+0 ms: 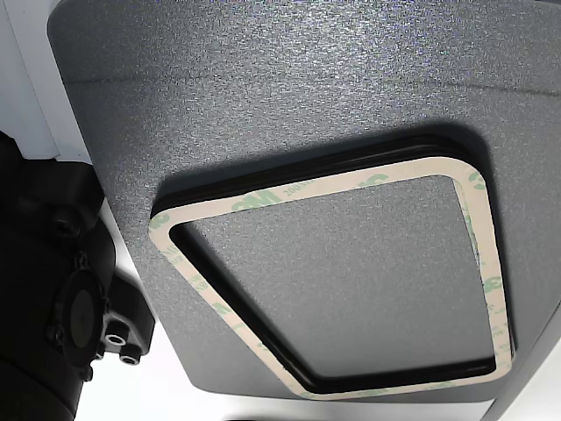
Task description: Grab top frame and put it into gray box.
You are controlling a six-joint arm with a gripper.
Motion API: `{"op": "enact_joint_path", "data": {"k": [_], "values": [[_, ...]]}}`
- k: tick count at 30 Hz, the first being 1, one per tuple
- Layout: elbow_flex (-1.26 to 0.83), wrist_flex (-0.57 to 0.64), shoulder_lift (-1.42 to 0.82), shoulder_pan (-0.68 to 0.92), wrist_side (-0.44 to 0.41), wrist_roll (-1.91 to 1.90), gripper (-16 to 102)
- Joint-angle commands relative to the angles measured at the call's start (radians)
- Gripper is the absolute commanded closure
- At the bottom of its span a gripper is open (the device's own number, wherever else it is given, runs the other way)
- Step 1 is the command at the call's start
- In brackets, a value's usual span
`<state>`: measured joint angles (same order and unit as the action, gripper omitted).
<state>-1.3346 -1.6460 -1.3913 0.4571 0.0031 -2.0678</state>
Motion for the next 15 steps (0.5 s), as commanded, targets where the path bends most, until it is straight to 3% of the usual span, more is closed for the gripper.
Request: {"op": "enact_joint_path", "data": {"k": [1, 15], "values": [[0.017, -0.009, -0.025, -0.015, 0.002, -0.002, 99], [0.023, -0.002, -0.009, -0.015, 0.011, -0.029, 99]]}}
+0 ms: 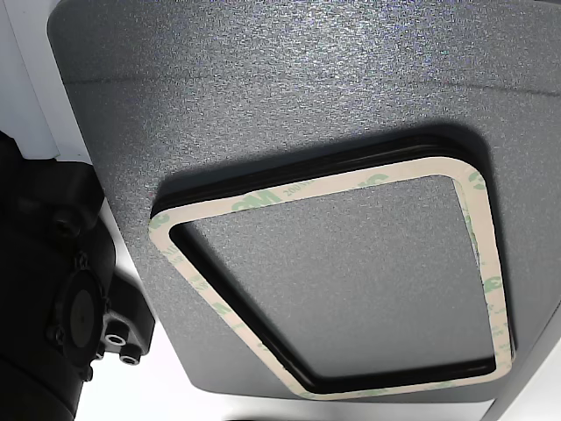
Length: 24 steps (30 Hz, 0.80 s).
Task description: Grab top frame and put it into gray box.
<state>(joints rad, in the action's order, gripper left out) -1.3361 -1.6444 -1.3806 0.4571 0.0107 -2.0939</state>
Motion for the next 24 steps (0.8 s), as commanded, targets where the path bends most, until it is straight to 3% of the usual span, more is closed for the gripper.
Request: {"op": "enact_joint_path", "data": {"k": [1, 24], "values": [[0.023, -0.002, -0.018, -0.015, 0.003, -0.003, 99], [0.015, 0.020, -0.002, -0.014, -0.003, 0.012, 99]]}}
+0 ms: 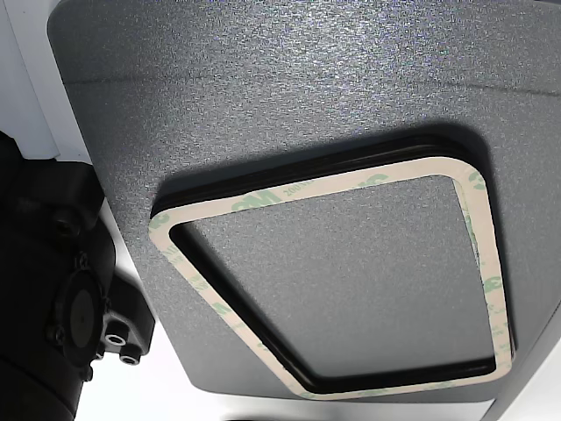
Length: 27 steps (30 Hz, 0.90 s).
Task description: Grab top frame and put it into gray box.
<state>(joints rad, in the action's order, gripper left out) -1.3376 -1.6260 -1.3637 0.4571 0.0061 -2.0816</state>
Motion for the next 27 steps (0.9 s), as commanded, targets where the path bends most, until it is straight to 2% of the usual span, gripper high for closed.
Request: {"op": "enact_joint_path", "data": {"k": [1, 27], "values": [[0.014, 0.003, -0.020, -0.014, 0.003, 0.000, 99], [-0.034, 0.041, -0.038, -0.014, -0.002, -0.002, 98]]}}
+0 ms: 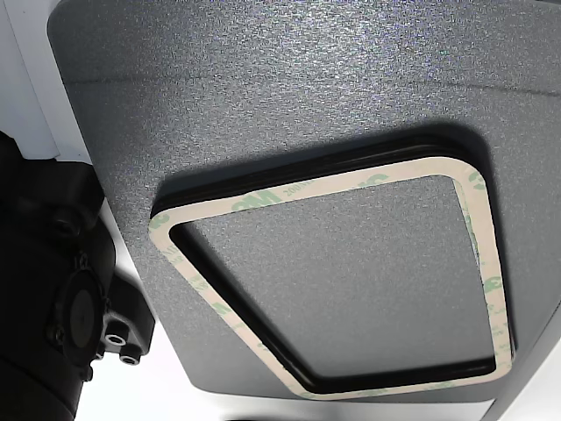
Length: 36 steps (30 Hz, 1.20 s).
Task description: Grab top frame and put it into gray box.
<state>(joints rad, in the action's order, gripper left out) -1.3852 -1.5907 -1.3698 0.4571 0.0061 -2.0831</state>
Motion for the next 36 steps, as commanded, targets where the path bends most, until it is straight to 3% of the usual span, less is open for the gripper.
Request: {"op": "enact_joint_path", "data": {"k": [1, 3, 4, 5, 6, 7, 11, 15, 21, 23, 30, 36], "values": [[0.012, 0.008, -0.032, -0.014, -0.003, -0.002, 98], [0.003, 0.031, -0.032, -0.014, -0.002, 0.000, 90], [-0.009, 0.044, -0.037, -0.012, -0.005, -0.003, 76], [-0.029, 0.061, -0.048, -0.011, -0.006, -0.009, -15], [-0.043, 0.071, -0.060, -0.009, -0.015, -0.014, 3], [-0.049, 0.075, -0.071, -0.008, -0.029, -0.015, -14], [-0.040, 0.091, -0.115, -0.008, -0.083, -0.002, -14], [-0.057, 0.206, -0.212, -0.008, -0.202, 0.084, -14], [-0.123, 0.319, -0.373, -0.034, -0.425, 0.597, -14], [-0.221, 0.380, -0.474, -0.058, -0.460, 0.831, -14], [-0.626, 0.607, -0.905, -0.219, -0.376, 1.531, -14], [-0.888, 0.643, -1.195, -0.451, -0.117, 1.871, -14]]}}
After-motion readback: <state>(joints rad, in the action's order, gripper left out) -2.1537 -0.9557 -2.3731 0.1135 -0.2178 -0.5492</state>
